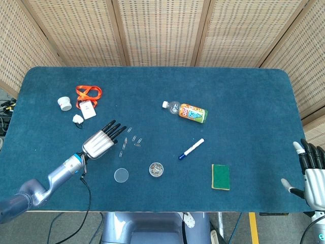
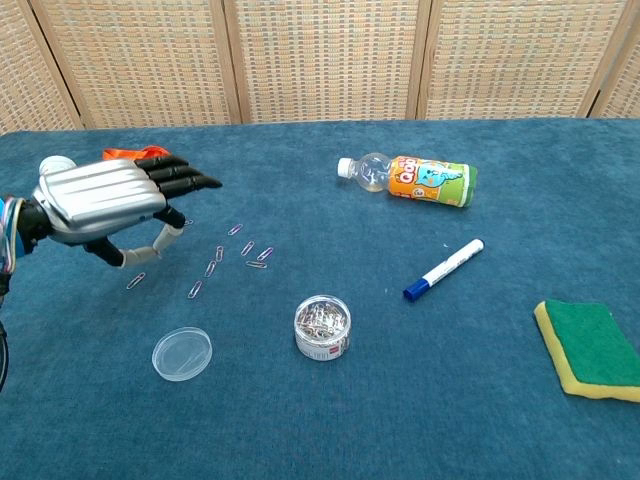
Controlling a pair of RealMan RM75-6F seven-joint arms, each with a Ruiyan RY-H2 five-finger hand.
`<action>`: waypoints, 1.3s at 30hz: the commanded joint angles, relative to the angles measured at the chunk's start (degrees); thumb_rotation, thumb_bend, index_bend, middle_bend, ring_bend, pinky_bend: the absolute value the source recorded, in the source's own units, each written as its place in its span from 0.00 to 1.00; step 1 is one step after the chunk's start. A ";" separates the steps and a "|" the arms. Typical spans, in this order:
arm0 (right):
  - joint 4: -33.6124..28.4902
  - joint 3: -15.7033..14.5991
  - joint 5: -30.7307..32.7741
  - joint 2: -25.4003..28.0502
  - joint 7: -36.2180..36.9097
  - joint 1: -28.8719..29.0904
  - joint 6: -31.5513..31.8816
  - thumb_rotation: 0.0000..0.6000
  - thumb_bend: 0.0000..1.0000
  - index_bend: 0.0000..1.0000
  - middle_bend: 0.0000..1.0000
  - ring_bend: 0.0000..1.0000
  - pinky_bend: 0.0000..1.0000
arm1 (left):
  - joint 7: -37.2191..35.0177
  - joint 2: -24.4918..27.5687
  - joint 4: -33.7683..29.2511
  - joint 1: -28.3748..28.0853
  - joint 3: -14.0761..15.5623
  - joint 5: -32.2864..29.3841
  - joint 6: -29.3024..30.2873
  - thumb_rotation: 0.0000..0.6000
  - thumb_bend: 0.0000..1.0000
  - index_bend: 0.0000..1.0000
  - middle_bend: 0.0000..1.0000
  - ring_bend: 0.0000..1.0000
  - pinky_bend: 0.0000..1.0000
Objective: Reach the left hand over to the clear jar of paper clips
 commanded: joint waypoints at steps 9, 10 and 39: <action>-0.18 -0.09 -0.17 0.16 0.17 -0.01 -0.03 1.00 0.00 0.00 0.00 0.00 0.00 | 1.59 3.40 -17.81 -3.04 -2.83 1.80 3.33 1.00 0.46 0.72 0.00 0.00 0.00; -0.17 -0.07 -0.13 0.13 0.14 0.00 -0.03 1.00 0.00 0.00 0.00 0.00 0.00 | 2.59 2.71 -19.50 -3.62 -3.29 1.40 2.18 1.00 0.46 0.72 0.00 0.00 0.00; 0.68 0.61 1.02 1.01 3.29 -0.76 1.01 1.00 0.00 0.00 0.00 0.00 0.00 | 17.22 -6.21 -23.45 -7.47 -5.70 -5.17 -9.40 1.00 0.46 0.68 0.00 0.00 0.00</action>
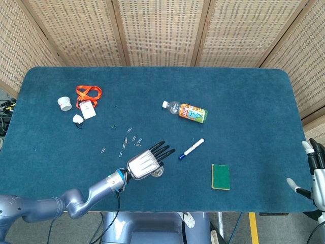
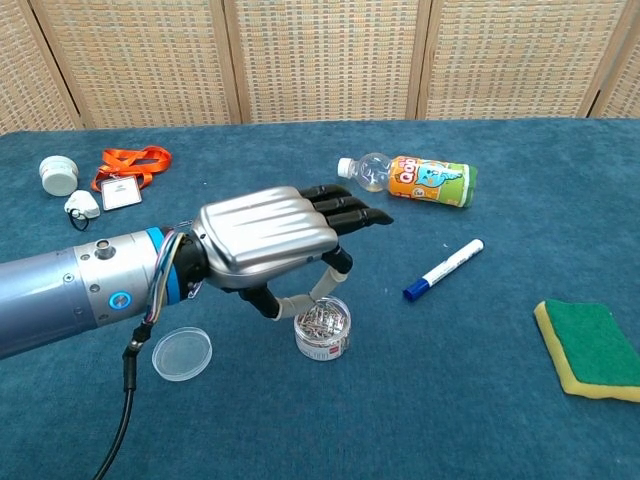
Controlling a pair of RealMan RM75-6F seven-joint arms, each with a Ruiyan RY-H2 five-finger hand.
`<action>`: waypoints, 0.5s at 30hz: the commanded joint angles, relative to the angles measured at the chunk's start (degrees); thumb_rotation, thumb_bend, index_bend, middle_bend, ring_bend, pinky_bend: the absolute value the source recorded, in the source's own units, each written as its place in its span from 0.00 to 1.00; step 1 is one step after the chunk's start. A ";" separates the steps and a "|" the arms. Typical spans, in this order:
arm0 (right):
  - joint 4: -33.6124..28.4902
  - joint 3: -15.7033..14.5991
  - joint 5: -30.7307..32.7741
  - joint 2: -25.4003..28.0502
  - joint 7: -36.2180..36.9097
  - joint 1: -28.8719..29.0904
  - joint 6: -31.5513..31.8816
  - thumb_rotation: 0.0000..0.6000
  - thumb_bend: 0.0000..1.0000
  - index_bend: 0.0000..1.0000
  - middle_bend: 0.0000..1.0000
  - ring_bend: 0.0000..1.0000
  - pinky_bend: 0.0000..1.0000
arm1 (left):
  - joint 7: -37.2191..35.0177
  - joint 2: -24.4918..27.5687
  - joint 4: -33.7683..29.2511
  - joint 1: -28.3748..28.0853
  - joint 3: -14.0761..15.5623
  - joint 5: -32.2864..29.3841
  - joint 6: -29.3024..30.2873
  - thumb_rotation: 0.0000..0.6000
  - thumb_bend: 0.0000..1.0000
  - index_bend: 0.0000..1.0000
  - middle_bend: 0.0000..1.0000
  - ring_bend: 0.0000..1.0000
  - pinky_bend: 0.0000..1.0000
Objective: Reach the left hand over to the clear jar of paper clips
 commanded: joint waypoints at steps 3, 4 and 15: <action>-0.12 -0.07 -0.16 0.00 -0.10 -0.03 0.03 1.00 0.00 0.00 0.00 0.00 0.00 | 0.68 -0.05 -0.13 0.29 0.34 -0.61 -0.30 1.00 0.46 0.55 0.00 0.00 0.00; -0.13 -0.09 -0.20 -0.01 -0.15 -0.02 0.01 1.00 0.00 0.00 0.00 0.00 0.00 | 0.99 0.00 -0.14 0.27 0.41 -0.51 -0.26 1.00 0.44 0.48 0.00 0.00 0.00; -0.16 -0.21 -0.49 -0.03 -0.27 -0.01 -0.04 1.00 0.00 0.00 0.00 0.00 0.00 | 0.01 1.76 -2.39 0.53 0.39 -0.12 1.25 1.00 0.24 0.00 0.00 0.00 0.00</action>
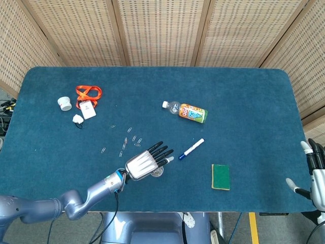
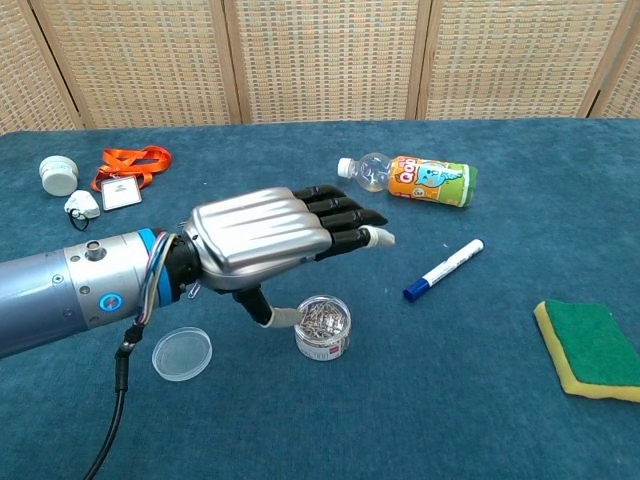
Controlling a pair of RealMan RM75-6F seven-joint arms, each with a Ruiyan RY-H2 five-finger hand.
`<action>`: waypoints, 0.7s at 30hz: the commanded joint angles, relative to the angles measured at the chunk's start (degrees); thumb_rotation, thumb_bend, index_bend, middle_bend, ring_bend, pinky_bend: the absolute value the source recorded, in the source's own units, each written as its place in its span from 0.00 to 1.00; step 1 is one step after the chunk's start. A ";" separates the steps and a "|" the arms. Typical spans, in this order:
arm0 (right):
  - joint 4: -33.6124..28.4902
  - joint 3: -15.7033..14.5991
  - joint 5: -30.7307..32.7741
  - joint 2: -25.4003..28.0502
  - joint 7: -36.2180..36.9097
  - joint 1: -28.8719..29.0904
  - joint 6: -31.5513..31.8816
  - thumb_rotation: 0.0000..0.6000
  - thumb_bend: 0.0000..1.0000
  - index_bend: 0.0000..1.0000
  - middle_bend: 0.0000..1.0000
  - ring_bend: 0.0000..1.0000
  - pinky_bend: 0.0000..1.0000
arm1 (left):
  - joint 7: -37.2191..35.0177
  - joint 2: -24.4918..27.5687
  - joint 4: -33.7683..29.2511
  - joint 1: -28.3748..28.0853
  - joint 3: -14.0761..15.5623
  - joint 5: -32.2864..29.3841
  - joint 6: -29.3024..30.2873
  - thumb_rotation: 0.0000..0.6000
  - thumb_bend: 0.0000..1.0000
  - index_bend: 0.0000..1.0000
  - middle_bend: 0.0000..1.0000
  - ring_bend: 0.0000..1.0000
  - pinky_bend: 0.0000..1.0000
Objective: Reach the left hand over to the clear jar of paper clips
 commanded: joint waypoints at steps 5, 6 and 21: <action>-0.01 -0.11 -0.20 0.13 0.24 -0.06 0.02 1.00 0.00 0.00 0.00 0.00 0.00 | -0.36 6.02 -5.30 2.14 -1.31 0.39 5.63 1.00 0.20 0.00 0.00 0.00 0.00; -0.04 -0.16 -0.31 0.17 0.37 -0.09 0.06 1.00 0.00 0.00 0.00 0.00 0.00 | 0.18 8.59 -7.38 3.48 -1.69 -0.65 7.08 1.00 0.18 0.00 0.00 0.00 0.00; 0.24 -0.47 -0.39 1.03 2.58 -0.30 -0.33 1.00 0.00 0.00 0.00 0.00 0.00 | -4.84 33.83 -29.00 34.29 2.84 -19.91 34.26 1.00 0.02 0.00 0.00 0.00 0.00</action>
